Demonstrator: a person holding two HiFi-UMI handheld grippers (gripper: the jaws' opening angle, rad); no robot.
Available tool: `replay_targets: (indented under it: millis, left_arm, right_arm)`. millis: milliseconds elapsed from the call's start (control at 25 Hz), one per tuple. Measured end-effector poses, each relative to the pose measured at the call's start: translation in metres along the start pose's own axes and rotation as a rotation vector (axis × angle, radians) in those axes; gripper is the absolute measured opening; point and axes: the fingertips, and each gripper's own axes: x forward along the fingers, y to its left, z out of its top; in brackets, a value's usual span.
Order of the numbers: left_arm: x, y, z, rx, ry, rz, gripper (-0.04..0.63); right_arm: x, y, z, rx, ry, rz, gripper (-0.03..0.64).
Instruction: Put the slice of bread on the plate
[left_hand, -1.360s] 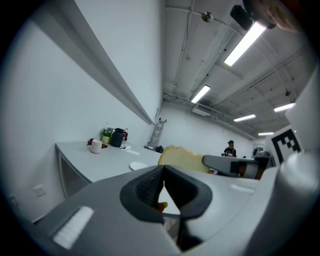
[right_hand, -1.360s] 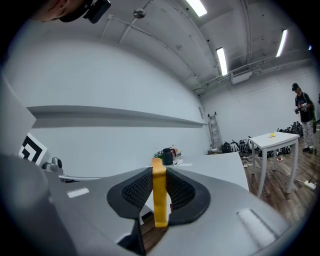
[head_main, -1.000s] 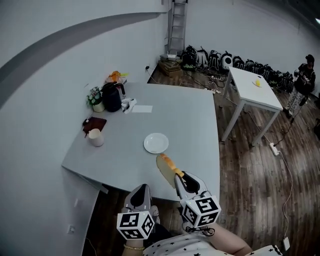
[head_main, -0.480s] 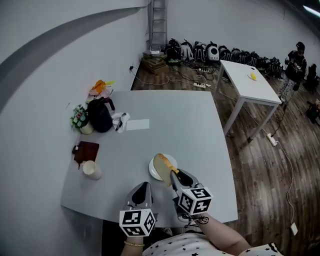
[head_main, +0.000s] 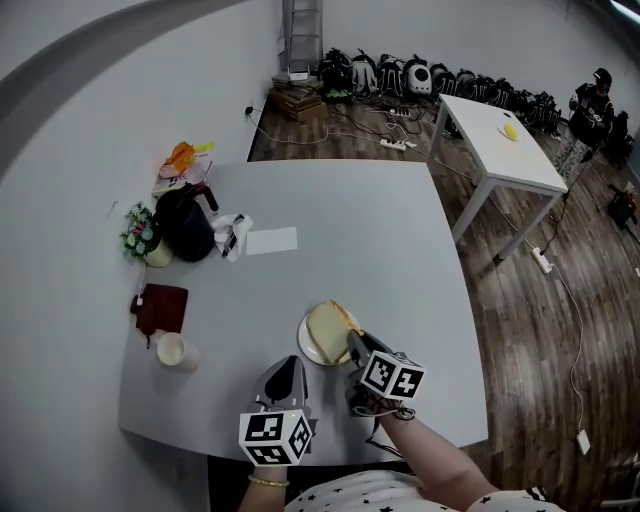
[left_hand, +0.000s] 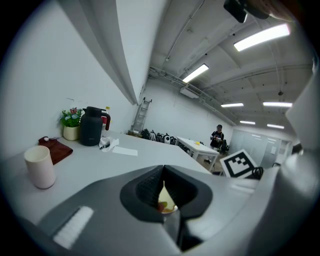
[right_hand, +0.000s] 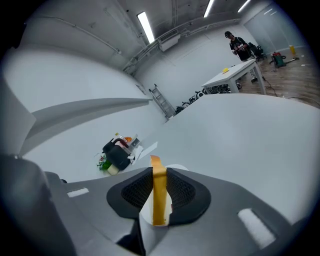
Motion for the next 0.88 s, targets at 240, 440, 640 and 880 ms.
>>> replay_targets:
  millis: [240,440,640,880]
  left_arm:
    - [0.008,0.004,-0.009,-0.009,0.028,-0.007,0.008]
    - [0.013,0.008,-0.010,-0.015,0.038,-0.005,0.008]
    - [0.014,0.005,-0.009,-0.025,0.029,-0.008,0.009]
    - [0.007,-0.011,-0.004,-0.036,0.012,-0.034,0.009]
  right_arm:
    - [0.005,-0.028,-0.004,-0.001,0.034,-0.131,0.115]
    - [0.009,-0.050,-0.011,-0.015,0.076,-0.201,0.133]
    - [-0.004,-0.051,-0.004,-0.097,0.060,-0.224,0.150]
    - [-0.045,0.003,0.019,-0.290,-0.010,-0.104,0.089]
